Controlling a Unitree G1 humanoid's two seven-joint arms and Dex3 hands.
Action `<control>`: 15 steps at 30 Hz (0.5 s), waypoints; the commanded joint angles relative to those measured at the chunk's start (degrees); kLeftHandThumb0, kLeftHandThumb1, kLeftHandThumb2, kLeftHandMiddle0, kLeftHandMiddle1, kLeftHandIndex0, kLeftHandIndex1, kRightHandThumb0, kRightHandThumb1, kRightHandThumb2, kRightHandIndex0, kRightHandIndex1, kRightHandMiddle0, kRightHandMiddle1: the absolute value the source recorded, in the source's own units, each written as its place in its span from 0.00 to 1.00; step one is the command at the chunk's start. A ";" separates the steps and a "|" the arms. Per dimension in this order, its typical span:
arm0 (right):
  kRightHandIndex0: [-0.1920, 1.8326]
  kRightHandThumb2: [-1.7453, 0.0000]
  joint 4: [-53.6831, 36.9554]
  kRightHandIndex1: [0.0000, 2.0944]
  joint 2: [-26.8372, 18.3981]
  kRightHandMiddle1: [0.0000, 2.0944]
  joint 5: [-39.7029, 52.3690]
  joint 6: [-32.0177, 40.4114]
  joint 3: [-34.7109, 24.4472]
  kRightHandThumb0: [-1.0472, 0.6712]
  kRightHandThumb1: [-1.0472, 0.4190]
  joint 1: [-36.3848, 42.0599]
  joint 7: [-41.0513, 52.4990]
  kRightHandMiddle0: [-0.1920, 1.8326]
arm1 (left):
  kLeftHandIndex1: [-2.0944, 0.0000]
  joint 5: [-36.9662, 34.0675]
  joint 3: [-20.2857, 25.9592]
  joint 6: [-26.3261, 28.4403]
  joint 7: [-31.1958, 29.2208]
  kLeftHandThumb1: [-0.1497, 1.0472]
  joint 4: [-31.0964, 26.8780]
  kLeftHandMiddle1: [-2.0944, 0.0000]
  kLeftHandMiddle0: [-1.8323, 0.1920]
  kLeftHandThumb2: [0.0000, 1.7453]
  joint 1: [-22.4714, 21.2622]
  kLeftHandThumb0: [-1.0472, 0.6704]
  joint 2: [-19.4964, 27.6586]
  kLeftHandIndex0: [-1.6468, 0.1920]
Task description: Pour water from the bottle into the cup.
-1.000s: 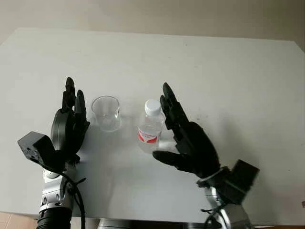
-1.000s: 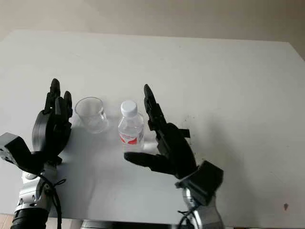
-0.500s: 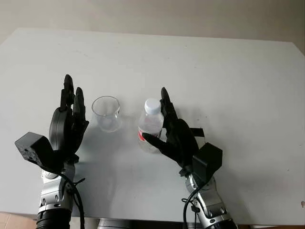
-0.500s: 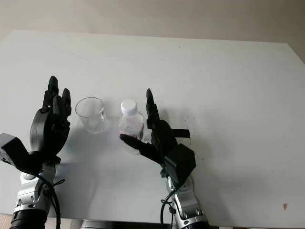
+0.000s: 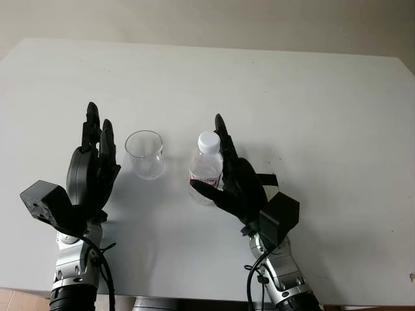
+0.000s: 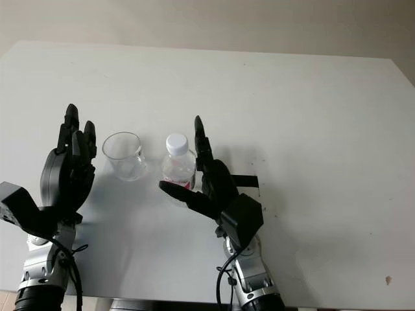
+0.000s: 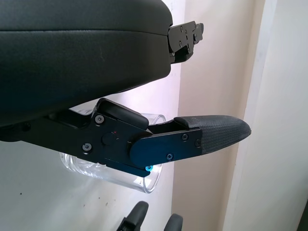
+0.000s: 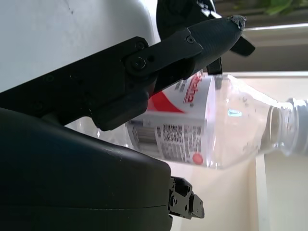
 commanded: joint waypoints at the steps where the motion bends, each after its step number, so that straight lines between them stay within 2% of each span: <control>1: 0.00 0.97 -0.64 0.00 0.95 0.00 0.66 -0.04 0.10 0.00 0.06 -0.13 0.88 0.00 | 1.00 0.06 -0.04 -0.76 -0.17 1.00 0.43 0.98 0.99 0.33 0.23 0.17 -0.32 1.00; 10: 0.00 0.98 -2.90 0.00 2.25 0.00 4.10 2.10 0.08 0.05 0.10 -0.23 3.93 0.00 | 1.00 -0.10 -0.03 -1.06 -0.20 1.00 0.10 0.97 0.99 0.33 0.39 0.17 -0.60 1.00; 15: 0.00 0.97 -4.66 0.00 4.23 0.00 7.70 4.59 -0.57 0.15 0.12 0.72 1.97 0.00 | 0.99 0.09 0.01 -1.00 -0.08 1.00 -0.50 0.97 0.99 0.33 0.86 0.17 -0.42 1.00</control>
